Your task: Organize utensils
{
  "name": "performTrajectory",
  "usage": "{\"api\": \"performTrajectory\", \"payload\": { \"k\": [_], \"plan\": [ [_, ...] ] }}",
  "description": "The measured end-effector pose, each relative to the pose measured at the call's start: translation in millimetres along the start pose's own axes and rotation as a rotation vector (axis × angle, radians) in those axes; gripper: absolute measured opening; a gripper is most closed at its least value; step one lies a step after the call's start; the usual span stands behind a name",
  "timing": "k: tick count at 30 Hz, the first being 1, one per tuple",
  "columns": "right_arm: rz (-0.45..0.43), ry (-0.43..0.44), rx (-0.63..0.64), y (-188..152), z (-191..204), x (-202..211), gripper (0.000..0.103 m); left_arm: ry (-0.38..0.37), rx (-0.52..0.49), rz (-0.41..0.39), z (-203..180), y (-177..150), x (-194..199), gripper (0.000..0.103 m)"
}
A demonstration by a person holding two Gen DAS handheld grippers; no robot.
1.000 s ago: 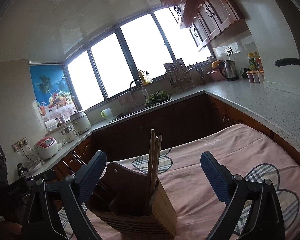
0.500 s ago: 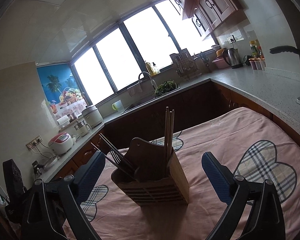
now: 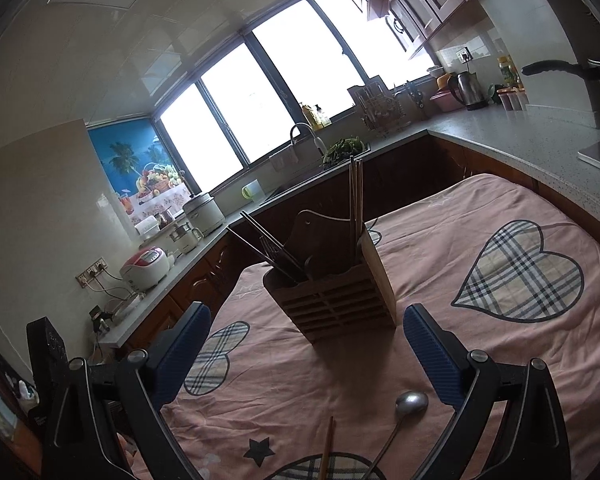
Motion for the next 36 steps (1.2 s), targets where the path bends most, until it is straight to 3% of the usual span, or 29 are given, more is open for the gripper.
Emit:
{"api": "performTrajectory", "payload": {
  "k": [8, 19, 29, 36],
  "plan": [
    [0.018, -0.001, 0.025, -19, 10, 24, 0.098, 0.045, -0.050, -0.037, 6, -19, 29, 0.103],
    [0.016, -0.033, 0.098, -38, 22, 57, 0.098, 0.110, -0.195, -0.143, -4, -41, 71, 0.103],
    [-0.080, -0.097, 0.303, -7, 49, 101, 0.102, 0.117, -0.337, -0.299, -35, -36, 125, 0.103],
    [-0.173, -0.115, 0.442, 19, 77, 139, 0.103, 0.126, -0.371, -0.334, -39, -40, 136, 0.103]
  ]
}}
Point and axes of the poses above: each gripper's, at about its wrist camera, not at the fingertips, and x roughly against the way its jaws point, z to its left, y to its top, the point moved 9 cm from there along -x, roughly the way its jaws point, and after that the axes turned 15 degrees about x, right-handed, at the moved point
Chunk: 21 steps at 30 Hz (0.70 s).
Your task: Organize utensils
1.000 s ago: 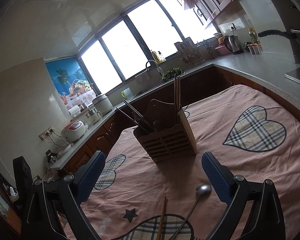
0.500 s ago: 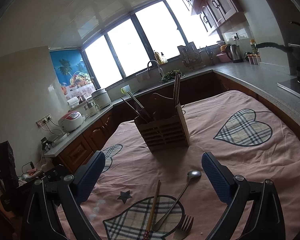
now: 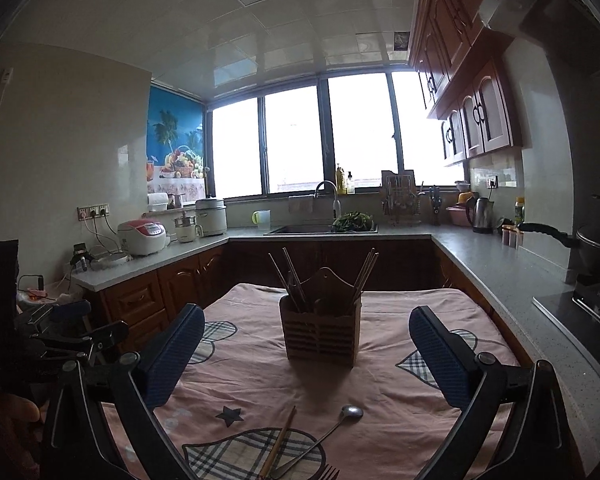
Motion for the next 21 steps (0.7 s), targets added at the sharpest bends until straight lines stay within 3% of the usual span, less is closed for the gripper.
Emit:
{"api": "performTrajectory", "payload": {
  "k": [5, 21],
  "plan": [
    [-0.007, -0.031, -0.002, -22, 11, 3, 0.103, 0.001, 0.054, 0.013, 8, -17, -7, 0.103],
    [0.070, -0.051, -0.034, -87, 25, -18, 0.103, 0.073, 0.015, -0.008, 14, -45, -16, 0.103]
  ]
}}
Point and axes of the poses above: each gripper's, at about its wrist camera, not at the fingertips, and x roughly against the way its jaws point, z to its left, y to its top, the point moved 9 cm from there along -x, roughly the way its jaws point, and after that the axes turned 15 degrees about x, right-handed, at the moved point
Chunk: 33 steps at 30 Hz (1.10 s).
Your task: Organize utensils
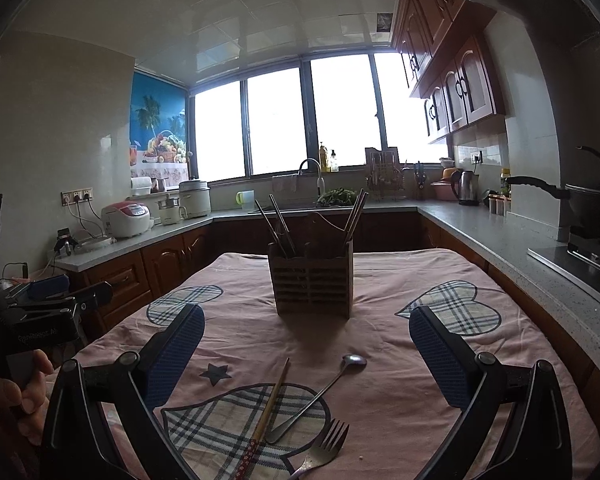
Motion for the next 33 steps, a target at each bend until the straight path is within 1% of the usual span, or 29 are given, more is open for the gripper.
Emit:
{"api": "performTrajectory", "payload": {
  "k": [6, 19, 33],
  "plan": [
    [0.010, 0.000, -0.009, -9, 1, 1, 0.103, 0.004, -0.012, -0.001, -1, -7, 1, 0.103],
    [0.063, -0.005, -0.034, -24, 0, -5, 0.103, 0.007, -0.030, 0.049, -5, -22, -1, 0.103],
    [0.040, -0.018, -0.041, -18, -6, 3, 0.103, -0.004, -0.026, 0.032, -9, -17, 9, 0.103]
  ]
}}
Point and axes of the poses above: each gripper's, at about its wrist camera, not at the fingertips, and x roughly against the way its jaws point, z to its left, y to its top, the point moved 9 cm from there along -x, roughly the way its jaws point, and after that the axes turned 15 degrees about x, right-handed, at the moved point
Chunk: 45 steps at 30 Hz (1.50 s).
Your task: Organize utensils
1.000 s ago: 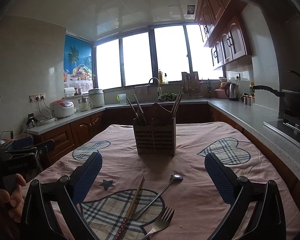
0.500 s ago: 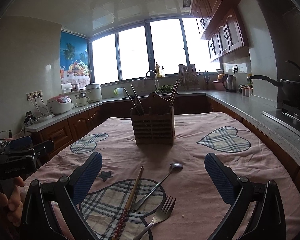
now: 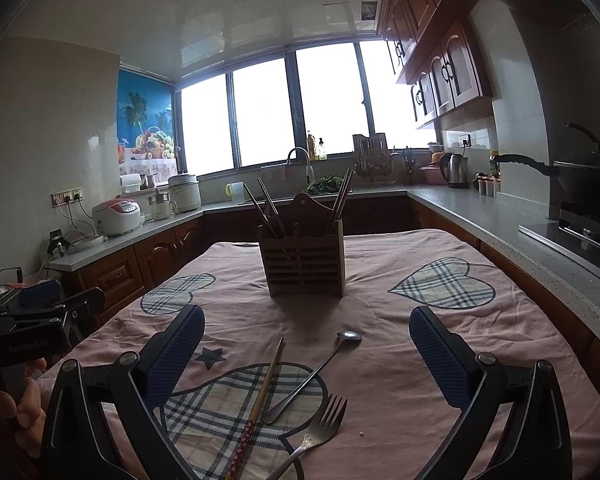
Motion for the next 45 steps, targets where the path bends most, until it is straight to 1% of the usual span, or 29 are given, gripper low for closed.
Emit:
{"api": "performTrajectory", "payload": {
  "k": [14, 45],
  "plan": [
    [-0.013, 0.013, 0.025, 7, 9, 7, 0.103, -0.002, 0.012, -0.017, 4, 6, 13, 0.103],
    [-0.029, 0.031, 0.048, 15, 18, 14, 0.103, -0.001, 0.007, -0.020, 4, 7, 18, 0.103]
  ]
}}
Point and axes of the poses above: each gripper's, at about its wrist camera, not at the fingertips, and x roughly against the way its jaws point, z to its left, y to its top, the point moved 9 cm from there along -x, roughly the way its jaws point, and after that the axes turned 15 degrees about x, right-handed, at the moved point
